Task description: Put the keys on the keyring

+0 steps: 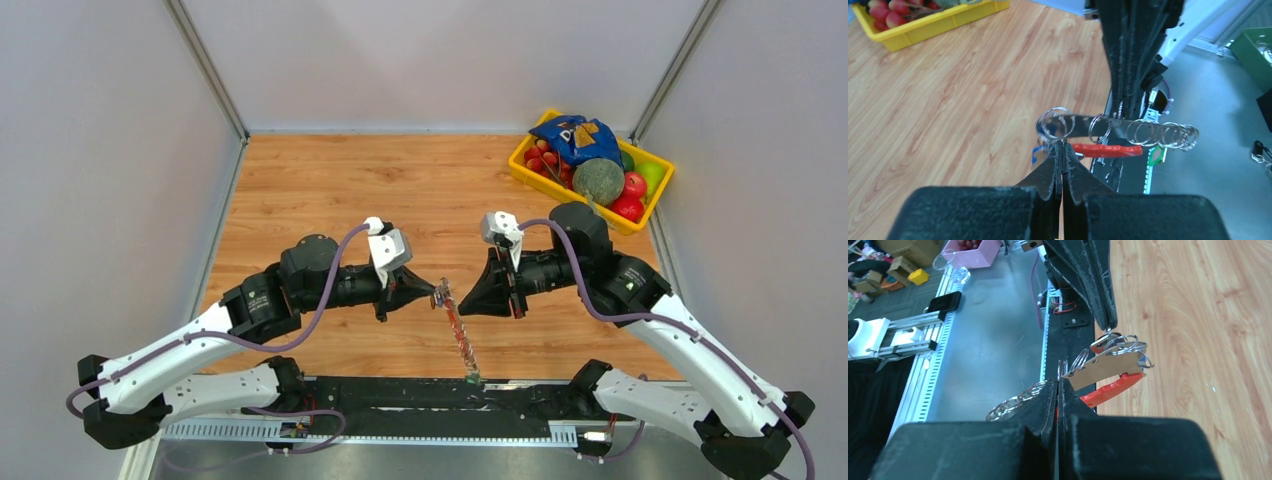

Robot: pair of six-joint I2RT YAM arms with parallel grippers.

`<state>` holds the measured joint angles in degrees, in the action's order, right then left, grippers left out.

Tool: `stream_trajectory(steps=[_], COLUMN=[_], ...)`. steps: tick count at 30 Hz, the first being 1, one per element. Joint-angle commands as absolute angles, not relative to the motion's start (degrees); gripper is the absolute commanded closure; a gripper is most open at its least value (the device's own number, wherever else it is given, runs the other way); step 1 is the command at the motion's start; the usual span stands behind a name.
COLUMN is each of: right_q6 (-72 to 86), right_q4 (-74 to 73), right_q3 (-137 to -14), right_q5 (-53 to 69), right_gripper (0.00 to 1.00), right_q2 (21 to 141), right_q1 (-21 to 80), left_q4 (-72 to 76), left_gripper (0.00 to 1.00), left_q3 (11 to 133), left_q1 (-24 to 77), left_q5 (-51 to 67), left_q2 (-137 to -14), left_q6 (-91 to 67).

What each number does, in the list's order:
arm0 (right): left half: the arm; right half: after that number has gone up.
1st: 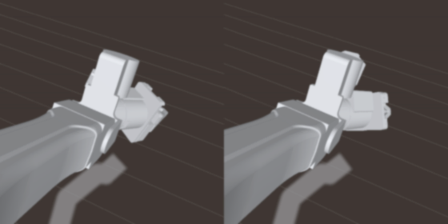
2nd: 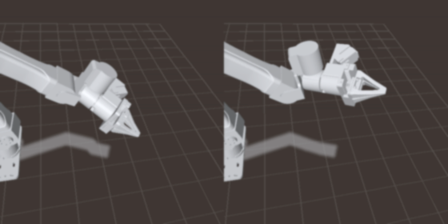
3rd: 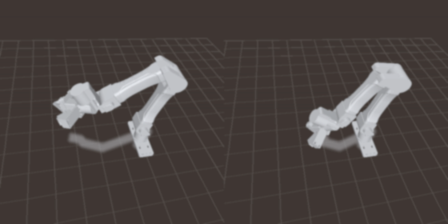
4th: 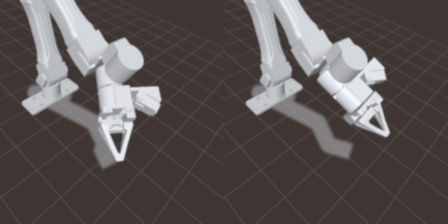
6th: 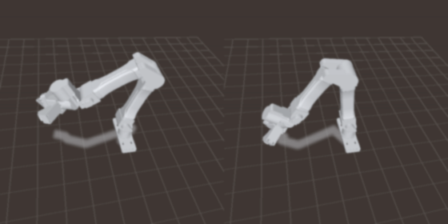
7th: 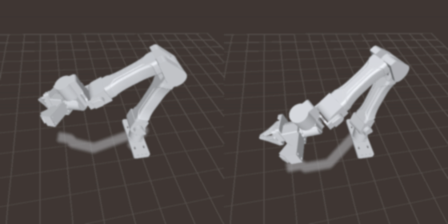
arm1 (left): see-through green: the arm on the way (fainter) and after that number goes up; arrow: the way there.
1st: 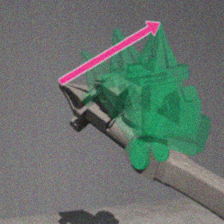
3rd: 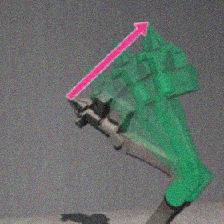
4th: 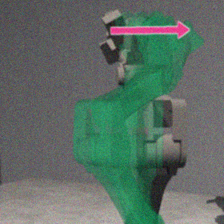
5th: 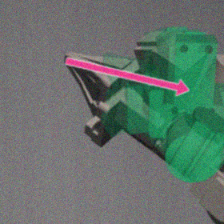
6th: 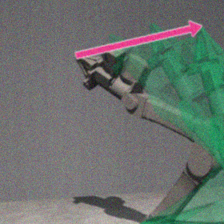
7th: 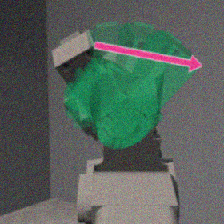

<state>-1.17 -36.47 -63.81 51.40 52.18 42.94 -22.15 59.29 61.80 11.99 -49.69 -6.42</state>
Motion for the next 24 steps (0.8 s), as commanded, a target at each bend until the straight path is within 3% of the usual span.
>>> stream_trajectory(steps=[1,13,24], right_q6=[-1.0,-1.0,-0.5], right_q4=[-30.2,-29.8,-31.5], right_q3=[-65.8,-67.8,-70.5], right_q5=[56.9,54.2,50.1], right_gripper=[1.0,1.0,1.0], right_q2=[53.8,54.9,52.8], right_q1=[44.6,48.5,48.7], left_q4=[-17.1,-17.1,-23.7], left_gripper=[1.0,1.0,1.0], left_q3=[58.2,57.8,60.3], left_q1=[62.1,62.3,62.4], left_q5=[18.7,25.1,20.8], left_q2=[-47.2,-45.9,-45.3], left_q6=[-4.3,-3.9,-2.3])
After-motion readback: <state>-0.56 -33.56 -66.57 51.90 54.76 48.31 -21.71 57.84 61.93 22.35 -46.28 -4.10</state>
